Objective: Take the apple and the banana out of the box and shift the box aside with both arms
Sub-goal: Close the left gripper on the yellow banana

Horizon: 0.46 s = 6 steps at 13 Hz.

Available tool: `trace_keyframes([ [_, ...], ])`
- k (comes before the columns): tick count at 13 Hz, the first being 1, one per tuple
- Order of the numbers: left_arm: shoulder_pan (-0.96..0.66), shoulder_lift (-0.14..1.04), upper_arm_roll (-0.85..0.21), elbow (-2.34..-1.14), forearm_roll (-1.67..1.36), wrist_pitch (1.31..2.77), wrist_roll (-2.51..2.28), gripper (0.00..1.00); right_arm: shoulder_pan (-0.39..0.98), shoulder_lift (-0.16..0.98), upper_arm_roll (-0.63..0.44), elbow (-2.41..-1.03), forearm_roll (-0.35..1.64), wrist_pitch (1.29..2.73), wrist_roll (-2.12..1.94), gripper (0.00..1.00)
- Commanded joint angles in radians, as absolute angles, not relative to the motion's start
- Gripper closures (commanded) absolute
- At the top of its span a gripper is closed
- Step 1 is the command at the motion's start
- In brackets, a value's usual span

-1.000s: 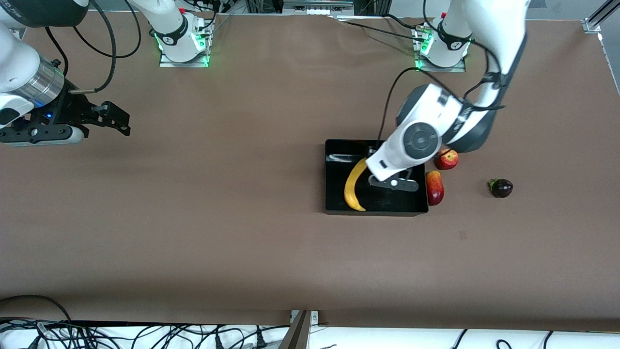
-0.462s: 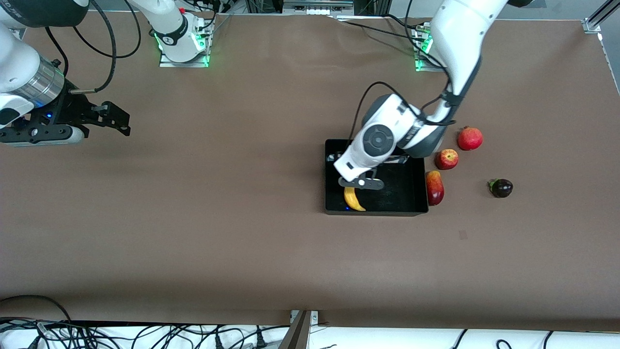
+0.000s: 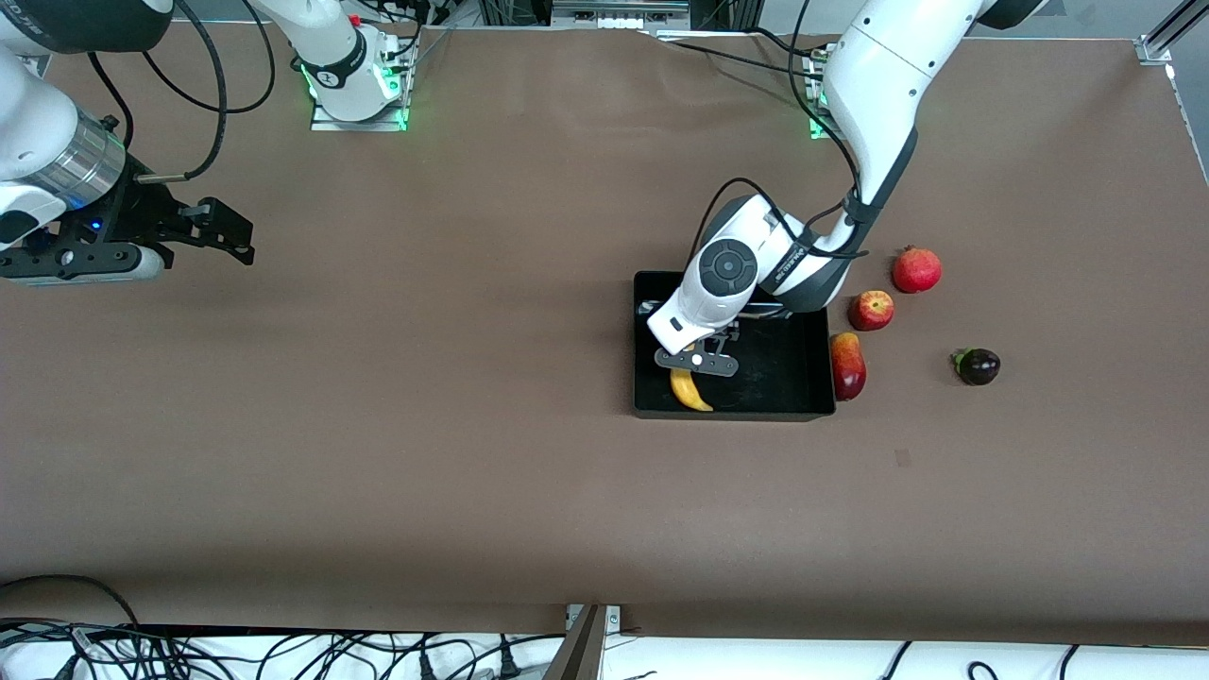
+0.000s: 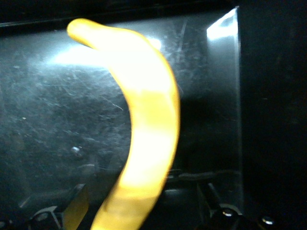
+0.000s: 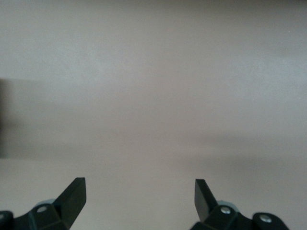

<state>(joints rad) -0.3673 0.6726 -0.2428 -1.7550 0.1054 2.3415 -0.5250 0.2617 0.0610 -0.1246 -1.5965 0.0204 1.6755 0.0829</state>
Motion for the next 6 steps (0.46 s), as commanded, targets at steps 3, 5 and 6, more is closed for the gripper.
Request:
trace_keyframes([
  [3, -0.367, 0.687, -0.245, -1.781, 0.123, 2.385, -0.525, 0.56, 0.256, 0.061, -0.123, -1.588, 0.038, 1.667, 0.078, 0.00],
  [5, -0.367, 0.687, -0.247, -1.779, 0.118, 2.384, -0.522, 0.86, 0.256, 0.061, -0.123, -1.588, 0.038, 1.667, 0.083, 0.00],
  [6, -0.361, 0.677, -0.261, -1.779, 0.114, 2.378, -0.523, 1.00, 0.256, 0.061, -0.123, -1.588, 0.038, 1.667, 0.084, 0.00],
])
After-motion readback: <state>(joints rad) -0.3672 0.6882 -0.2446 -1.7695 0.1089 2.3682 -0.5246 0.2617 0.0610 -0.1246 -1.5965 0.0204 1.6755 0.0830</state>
